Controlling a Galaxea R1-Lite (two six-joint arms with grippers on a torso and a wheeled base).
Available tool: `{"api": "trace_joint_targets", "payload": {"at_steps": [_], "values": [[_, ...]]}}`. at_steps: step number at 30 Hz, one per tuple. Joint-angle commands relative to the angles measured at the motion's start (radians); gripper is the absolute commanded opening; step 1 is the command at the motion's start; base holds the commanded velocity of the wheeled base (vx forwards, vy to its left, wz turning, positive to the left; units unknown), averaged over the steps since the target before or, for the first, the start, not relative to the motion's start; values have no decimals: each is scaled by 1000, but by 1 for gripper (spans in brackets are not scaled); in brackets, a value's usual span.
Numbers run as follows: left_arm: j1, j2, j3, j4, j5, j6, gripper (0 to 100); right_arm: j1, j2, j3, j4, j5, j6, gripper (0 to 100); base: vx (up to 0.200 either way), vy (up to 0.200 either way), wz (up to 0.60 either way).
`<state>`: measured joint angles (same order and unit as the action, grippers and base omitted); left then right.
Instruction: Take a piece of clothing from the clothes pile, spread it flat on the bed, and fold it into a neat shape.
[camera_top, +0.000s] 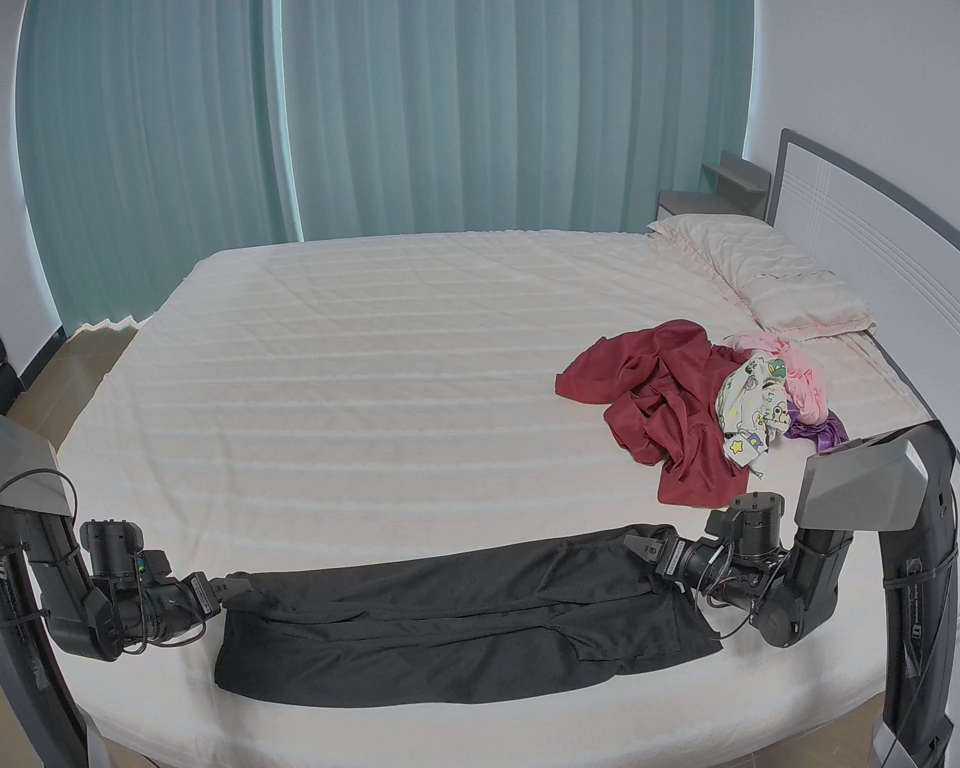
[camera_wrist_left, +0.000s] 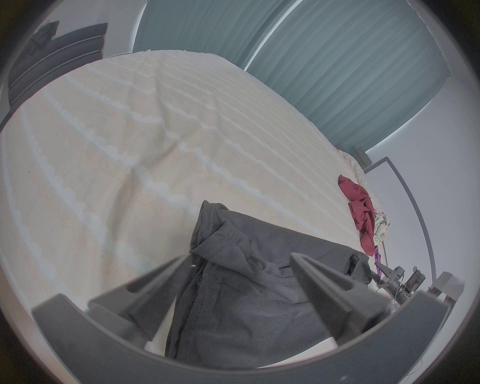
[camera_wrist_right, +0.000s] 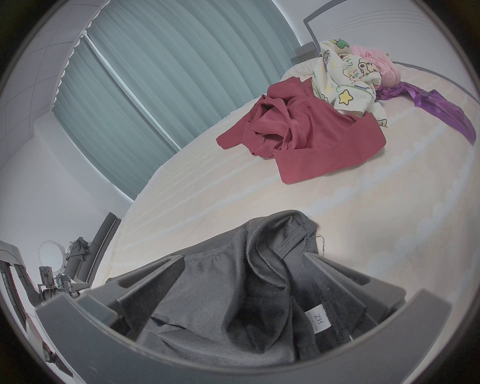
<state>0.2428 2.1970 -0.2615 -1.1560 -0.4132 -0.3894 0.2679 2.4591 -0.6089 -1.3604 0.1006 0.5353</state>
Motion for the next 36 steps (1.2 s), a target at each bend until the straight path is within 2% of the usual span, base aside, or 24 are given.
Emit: {"api": "trace_joint_targets", "payload": {"at_steps": [1,5,8,13,16,20,31,35,36], "values": [[0,21,15,-7,-3,43,100,1,3,0,0,-1,0,100,0,0,0],[-5,66,13,-7,-3,129,100,1,3,0,0,-1,0,100,0,0,0],[-11,93,4,-13,8,155,100,2,3,0,0,-1,0,100,0,0,0],[-20,112,-8,-33,33,149,100,2,3,0,0,1,0,100,0,0,0],[-53,124,-22,-41,60,113,100,7,3,1,0,-1,0,100,0,0,0],[-83,164,-51,-53,151,95,100,8,3,6,-2,1,0,100,0,0,0],[-96,181,-55,-71,155,95,100,8,4,15,-22,-1,-1,100,0,0,0],[-114,217,-55,-131,172,98,100,8,4,15,-22,-1,-1,100,0,0,0],[-119,231,-53,-156,198,98,100,8,4,17,-22,-1,-1,100,0,0,0]]}}
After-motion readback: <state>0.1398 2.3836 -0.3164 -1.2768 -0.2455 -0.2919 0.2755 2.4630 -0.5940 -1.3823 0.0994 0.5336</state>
